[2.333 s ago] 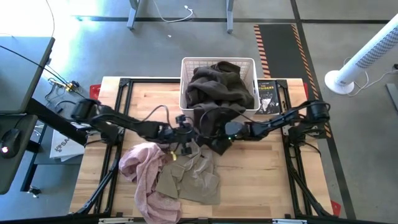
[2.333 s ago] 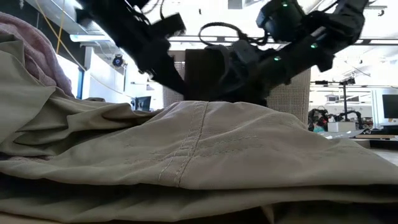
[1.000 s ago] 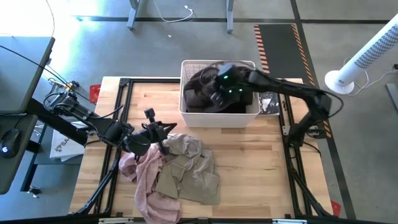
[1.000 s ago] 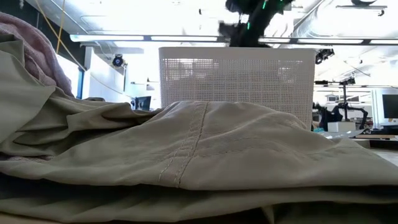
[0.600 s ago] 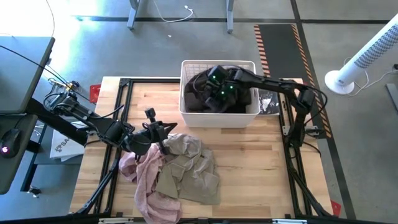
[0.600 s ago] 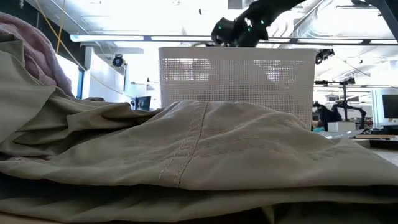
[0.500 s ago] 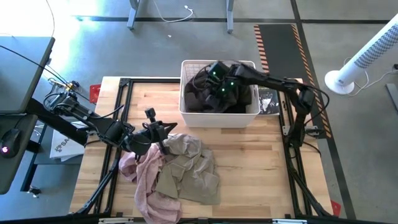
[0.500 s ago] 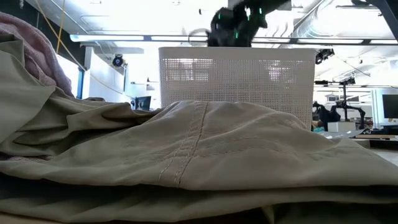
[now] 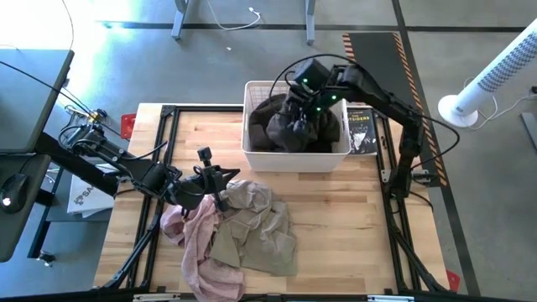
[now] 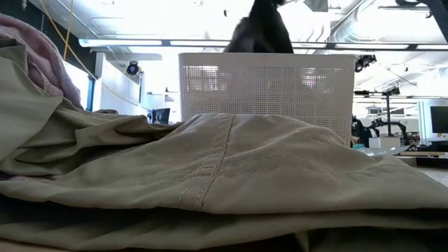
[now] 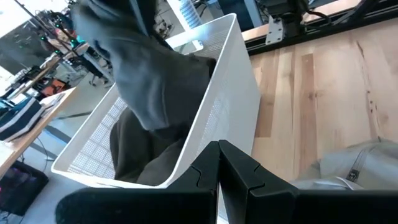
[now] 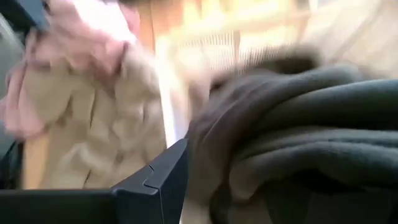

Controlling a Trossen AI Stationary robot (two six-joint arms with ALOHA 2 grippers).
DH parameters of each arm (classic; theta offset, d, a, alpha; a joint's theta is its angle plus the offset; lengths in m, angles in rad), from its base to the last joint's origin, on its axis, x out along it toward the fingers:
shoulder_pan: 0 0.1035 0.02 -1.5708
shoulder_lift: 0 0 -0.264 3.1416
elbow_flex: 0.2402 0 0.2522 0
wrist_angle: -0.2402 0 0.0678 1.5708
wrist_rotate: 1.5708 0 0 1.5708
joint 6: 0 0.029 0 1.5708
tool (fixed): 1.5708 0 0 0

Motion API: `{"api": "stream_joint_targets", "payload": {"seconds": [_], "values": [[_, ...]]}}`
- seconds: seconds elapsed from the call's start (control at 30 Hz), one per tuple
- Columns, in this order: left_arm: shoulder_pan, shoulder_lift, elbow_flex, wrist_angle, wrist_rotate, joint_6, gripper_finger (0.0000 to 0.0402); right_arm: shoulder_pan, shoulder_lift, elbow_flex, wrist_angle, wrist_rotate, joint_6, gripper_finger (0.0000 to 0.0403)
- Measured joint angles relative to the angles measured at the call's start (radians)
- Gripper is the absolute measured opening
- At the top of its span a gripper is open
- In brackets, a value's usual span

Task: Sort clothes
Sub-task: Put the gray pants into the laundry bin

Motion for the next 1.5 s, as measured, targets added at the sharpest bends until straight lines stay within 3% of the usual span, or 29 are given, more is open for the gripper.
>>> {"api": "stream_joint_targets", "payload": {"seconds": [0.13, 0.23, 0.43, 0.67, 0.87, 1.03, 1.1, 1.23, 1.27, 1.3, 1.4, 1.5], "values": [[0.000, 0.000, 0.000, -0.001, 0.000, 0.000, 0.0001, 0.030, 0.000, 0.002, 0.254, 0.069, 0.034, 0.0172], [0.000, 0.000, 0.000, -0.002, 0.002, -0.001, 0.0001, 0.033, 0.000, -0.032, 0.355, 0.030, 0.053, 0.0172], [-0.004, 0.000, 0.000, -0.008, 0.002, -0.011, 0.0001, -0.009, 0.000, -0.046, 0.143, 0.042, 0.101, 0.0172], [-0.004, 0.000, 0.000, -0.010, 0.002, -0.010, 0.0001, -0.008, -0.001, -0.048, -0.087, -0.224, -0.016, 0.0172], [-0.004, 0.000, 0.000, -0.010, 0.002, -0.011, 0.0001, 0.050, -0.017, -0.048, 0.076, -0.416, -0.226, 0.0173], [-0.004, 0.000, 0.000, -0.021, 0.002, -0.026, 0.0001, 0.060, -0.019, -0.048, 0.163, -0.821, -0.352, 0.0172], [-0.004, 0.000, 0.000, -0.033, 0.002, -0.032, 0.0001, 0.061, -0.022, -0.047, 0.163, -0.758, -0.299, 0.0170], [-0.004, 0.000, 0.000, -0.041, 0.003, -0.045, 0.0001, 0.041, -0.028, -0.047, 0.127, -0.257, -0.165, 0.0170], [-0.004, 0.000, 0.000, -0.041, 0.005, -0.046, 0.0001, 0.035, -0.028, -0.048, 0.129, -0.176, -0.135, 0.0170], [-0.004, 0.000, 0.000, -0.041, 0.009, -0.046, 0.0001, 0.028, -0.027, -0.051, 0.139, -0.135, -0.114, 0.0170], [-0.003, 0.000, 0.000, -0.040, 0.011, -0.045, 0.0001, 0.024, -0.026, -0.098, 0.261, -0.138, -0.096, 0.0170], [0.000, 0.000, 0.000, -0.039, 0.011, -0.045, 0.0001, 0.033, -0.025, -0.212, 0.445, -0.112, -0.054, 0.0170]]}}
